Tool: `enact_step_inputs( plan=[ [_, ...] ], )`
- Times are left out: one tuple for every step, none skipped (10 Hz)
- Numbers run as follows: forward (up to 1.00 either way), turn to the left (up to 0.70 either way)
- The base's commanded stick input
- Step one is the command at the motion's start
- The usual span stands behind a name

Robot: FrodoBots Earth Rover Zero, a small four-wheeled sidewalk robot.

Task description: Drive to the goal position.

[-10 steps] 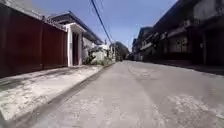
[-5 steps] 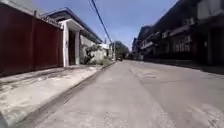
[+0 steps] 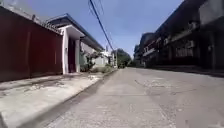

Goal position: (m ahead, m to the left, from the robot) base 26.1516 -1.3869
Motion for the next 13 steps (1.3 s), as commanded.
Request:
enact_step_inputs(
  plan=[
    [1.0, -0.04],
    [1.0, -0.05],
    [1.0, -0.09],
    [1.0, -0.06],
    [1.0, -0.04],
    [1.0, -0.04],
    [1.0, -0.04],
    [1.0, -0.09],
    [1.0, -0.1],
    [1.0, -0.05],
    [1.0, -0.04],
    [1.0, -0.03],
    [1.0, -0.07]
  ],
)
